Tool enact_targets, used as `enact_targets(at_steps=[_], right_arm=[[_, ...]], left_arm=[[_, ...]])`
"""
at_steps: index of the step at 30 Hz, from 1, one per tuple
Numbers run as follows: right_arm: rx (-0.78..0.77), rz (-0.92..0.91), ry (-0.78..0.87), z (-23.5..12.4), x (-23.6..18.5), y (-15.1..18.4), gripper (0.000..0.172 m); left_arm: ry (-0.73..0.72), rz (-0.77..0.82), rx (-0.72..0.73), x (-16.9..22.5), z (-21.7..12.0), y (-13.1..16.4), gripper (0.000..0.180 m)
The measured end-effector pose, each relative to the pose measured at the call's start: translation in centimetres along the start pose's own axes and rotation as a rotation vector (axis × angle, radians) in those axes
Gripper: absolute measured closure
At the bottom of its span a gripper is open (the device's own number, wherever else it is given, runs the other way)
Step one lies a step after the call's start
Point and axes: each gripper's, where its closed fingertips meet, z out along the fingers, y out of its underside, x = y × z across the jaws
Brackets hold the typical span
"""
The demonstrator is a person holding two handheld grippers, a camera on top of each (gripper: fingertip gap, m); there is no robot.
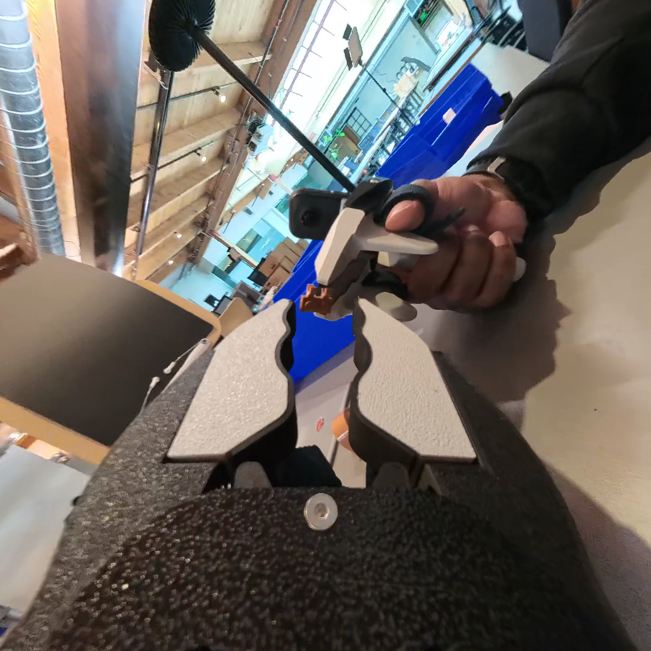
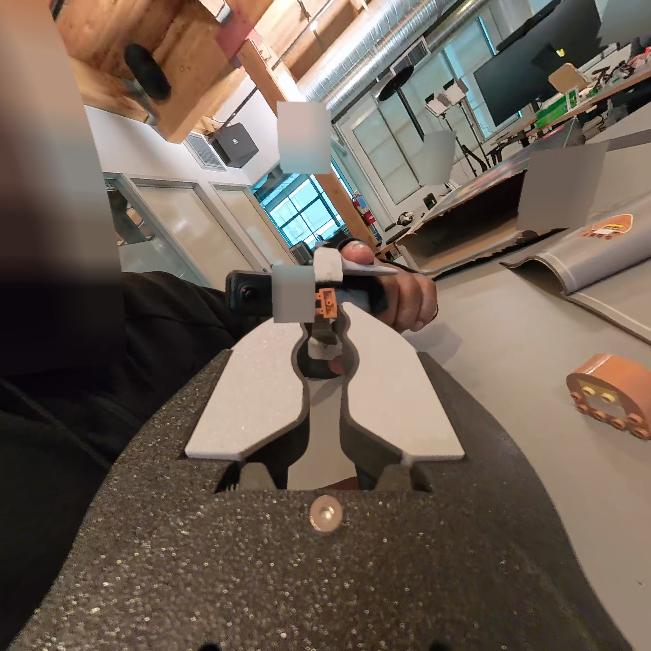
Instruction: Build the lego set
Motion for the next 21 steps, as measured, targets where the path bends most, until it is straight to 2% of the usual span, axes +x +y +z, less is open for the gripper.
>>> enact_targets(at_steps=[5,9,13,17,21], right_arm=[[0.006,0.021,-0.007,0.3,0.1,0.1,0.159],[0.000,0.028,-0.010,0.5,0.0,0.4,0.159],[0.027,0.014,0.028,0.2,0.4,0.2,0.152],[0.134,-0.010,0.070,-1.0,0.6,-1.2,0.152],[0.168,-0.068,0.148,-1.8,1.0,-1.8,0.151]], left_arm=[[-0.054,0.029,-0.007,-0.5,-0.1,-0.1,0.162],[-0.036,0.010,-0.004,-0.3,-0.3,-0.2,0.164],[0.006,-0.099,0.007,-0.3,-0.4,-0.2,0.164],[0.019,-0.249,0.044,-0.8,-0.5,-0.3,0.164],[0.006,-0.316,0.007,-1.6,-0.4,0.5,0.164]])
